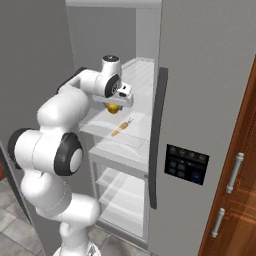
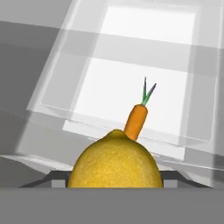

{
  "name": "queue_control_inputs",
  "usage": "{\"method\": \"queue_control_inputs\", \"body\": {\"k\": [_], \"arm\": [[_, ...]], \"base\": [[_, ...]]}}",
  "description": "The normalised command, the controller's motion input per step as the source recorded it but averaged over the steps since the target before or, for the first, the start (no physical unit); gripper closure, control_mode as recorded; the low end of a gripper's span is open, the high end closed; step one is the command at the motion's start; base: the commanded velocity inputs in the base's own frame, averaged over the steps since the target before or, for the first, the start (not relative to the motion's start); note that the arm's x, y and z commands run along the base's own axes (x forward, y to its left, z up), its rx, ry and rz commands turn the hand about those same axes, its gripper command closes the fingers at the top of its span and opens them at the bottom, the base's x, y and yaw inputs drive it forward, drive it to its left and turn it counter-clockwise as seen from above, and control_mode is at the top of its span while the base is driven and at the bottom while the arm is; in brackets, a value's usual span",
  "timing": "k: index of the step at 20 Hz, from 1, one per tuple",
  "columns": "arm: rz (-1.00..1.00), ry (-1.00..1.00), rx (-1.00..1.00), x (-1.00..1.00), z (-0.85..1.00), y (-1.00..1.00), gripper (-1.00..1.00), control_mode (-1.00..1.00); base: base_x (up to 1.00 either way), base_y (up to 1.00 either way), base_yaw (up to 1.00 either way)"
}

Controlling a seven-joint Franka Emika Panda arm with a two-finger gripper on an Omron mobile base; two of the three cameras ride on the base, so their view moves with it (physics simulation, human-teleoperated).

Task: Place the carrot and lemon inside the fridge drawer. Close the drawer after placing the vegetables.

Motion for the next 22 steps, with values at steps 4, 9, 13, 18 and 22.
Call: {"method": "queue_control_inputs", "body": {"k": [4,9,13,18,22], "arm": [[0.00,0.00,0.03,0.07,-0.72,-0.12,1.00,-1.00],[0.00,0.00,0.02,-0.21,-0.57,-0.18,1.00,-1.00],[0.00,0.00,0.00,-0.79,-0.26,-0.17,1.00,-1.00],[0.00,0.03,0.00,-0.56,-0.16,-0.06,1.00,-1.00],[0.00,0.08,0.00,0.24,-0.58,0.03,1.00,-1.00]], "base": [[0.00,0.00,0.00],[0.00,0.00,0.00],[0.00,0.00,0.00],[0.00,0.00,0.00],[0.00,0.00,0.00]]}}
